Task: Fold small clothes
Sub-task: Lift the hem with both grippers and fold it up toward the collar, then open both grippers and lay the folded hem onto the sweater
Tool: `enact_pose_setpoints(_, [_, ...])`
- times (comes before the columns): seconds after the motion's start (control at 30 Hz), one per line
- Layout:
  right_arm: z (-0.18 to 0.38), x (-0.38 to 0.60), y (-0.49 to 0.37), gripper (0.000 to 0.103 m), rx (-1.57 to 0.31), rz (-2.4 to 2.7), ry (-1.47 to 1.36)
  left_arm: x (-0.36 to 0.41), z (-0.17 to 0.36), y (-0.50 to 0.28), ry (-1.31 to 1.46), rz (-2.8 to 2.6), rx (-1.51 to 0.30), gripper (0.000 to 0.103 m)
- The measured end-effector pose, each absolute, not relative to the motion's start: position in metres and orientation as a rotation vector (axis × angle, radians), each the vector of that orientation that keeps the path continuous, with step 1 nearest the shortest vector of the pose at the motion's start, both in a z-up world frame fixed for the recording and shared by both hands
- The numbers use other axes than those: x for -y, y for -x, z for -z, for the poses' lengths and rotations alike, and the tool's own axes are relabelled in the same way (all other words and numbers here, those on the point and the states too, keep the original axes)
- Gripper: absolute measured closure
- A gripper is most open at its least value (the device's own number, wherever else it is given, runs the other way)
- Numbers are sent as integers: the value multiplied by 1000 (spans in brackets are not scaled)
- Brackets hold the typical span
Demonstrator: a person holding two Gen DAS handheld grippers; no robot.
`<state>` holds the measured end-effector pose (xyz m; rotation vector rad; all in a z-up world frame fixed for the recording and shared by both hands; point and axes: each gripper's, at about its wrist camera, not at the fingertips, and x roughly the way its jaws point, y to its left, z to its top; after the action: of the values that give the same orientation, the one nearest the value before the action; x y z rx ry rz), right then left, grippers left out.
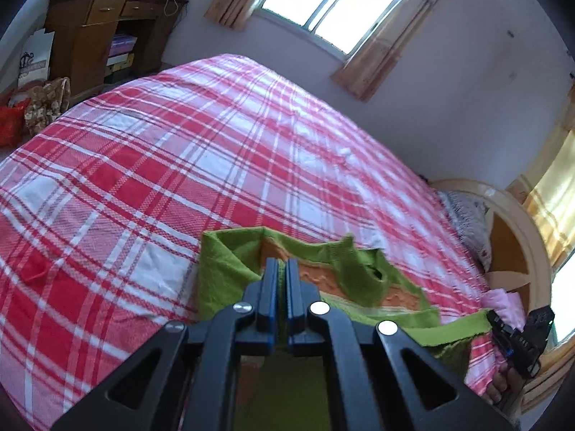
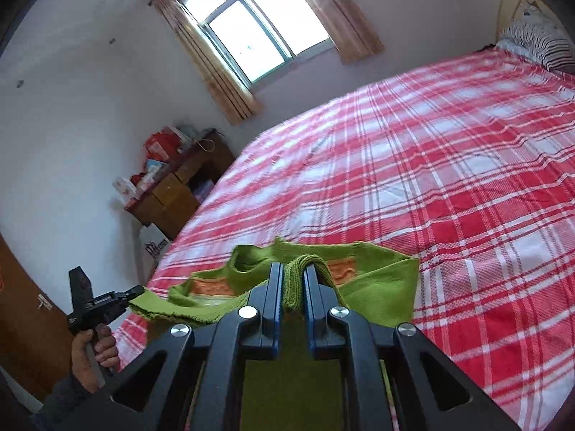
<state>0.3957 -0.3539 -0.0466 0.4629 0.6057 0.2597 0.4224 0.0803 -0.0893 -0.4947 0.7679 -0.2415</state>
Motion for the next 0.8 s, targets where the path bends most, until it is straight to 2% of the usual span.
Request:
enact_pose_setpoints(0.2, [88, 355, -447, 92, -714, -222, -436, -71, 115, -446, 375, 113, -821, 96])
enact_pose_setpoints(0.27, [101, 359, -466, 82, -779, -172, -431, -77, 117, -449, 385, 69, -841, 91])
enact_pose_setpoints(0.33, [104, 363, -469, 32, -775, -95, -401, -87, 115, -444, 423, 75, -832, 89])
enact_pose_setpoints(0.37, [103, 366, -466, 27, -755, -75, -401, -89, 114, -440, 416, 73, -824, 82])
enact_pose_setpoints(0.4, [102, 370, -461, 27, -730, -78, -412, -91, 112, -435, 392, 65, -814, 76])
enact_pose_setpoints(0.47, [102, 373, -454, 27, -721, -103, -409, -91, 108, -425, 331, 62, -780, 56])
enact_pose_setpoints(0.63, [103, 360, -448, 28, -753, -146, -267, -63, 103, -425, 140, 131, -777, 48])
enact_pose_setpoints(0.73, [104, 342, -451, 28, -782, -180, -180, -36, 108, -435, 2, 143, -809, 48])
enact_pose_setpoints(0.8, [111, 332, -456, 40, -826, -185, -124, -22, 121, -445, -67, 130, -864, 49])
